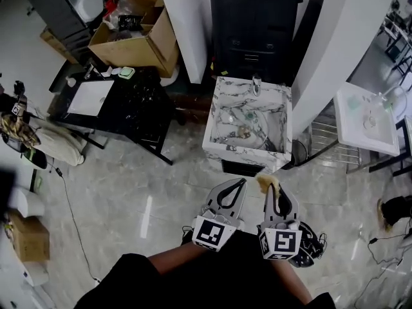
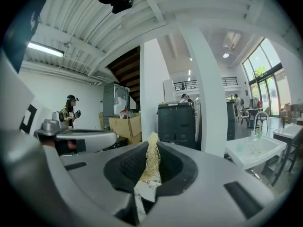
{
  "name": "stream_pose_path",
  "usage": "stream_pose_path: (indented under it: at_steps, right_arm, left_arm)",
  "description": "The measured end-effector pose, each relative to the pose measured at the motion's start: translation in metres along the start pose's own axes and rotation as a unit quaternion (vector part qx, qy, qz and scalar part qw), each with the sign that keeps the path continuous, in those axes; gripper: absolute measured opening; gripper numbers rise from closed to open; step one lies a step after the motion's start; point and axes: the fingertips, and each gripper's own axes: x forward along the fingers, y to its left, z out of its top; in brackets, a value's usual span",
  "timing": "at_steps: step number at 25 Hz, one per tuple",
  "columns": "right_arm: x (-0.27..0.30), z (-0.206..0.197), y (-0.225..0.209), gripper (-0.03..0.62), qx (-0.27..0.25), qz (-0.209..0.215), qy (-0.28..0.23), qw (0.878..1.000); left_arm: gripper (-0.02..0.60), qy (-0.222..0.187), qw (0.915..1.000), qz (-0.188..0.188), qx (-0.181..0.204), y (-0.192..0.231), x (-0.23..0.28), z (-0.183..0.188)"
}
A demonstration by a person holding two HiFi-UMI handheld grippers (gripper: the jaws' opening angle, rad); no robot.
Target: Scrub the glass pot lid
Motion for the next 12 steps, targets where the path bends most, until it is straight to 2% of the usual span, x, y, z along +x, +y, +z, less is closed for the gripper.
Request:
stream_pose_path:
  at_steps: [3,6,12]
  right_arm:
    - [0.003,0.008,0.002,0.061,-0.013,0.005,-0.01,1.0]
    - [0.003,0.015,-0.001,0.061,-0.022,0.012,-0.016,1.0]
    - [-0.007,0.022,-0.008,0.06,-0.034,0.024,-0.022,0.999]
  left_arm:
    - [0.017,0.007,0.9998,0.01,0.014,0.008,0.0,0.003]
    - [0.015,-0.015,0.9989,0.012,0.042,0.003,0.006,0.014]
    - [0.017,-0.001,0.9986,-0.022,0.049,-0.022,0.022,0.023]
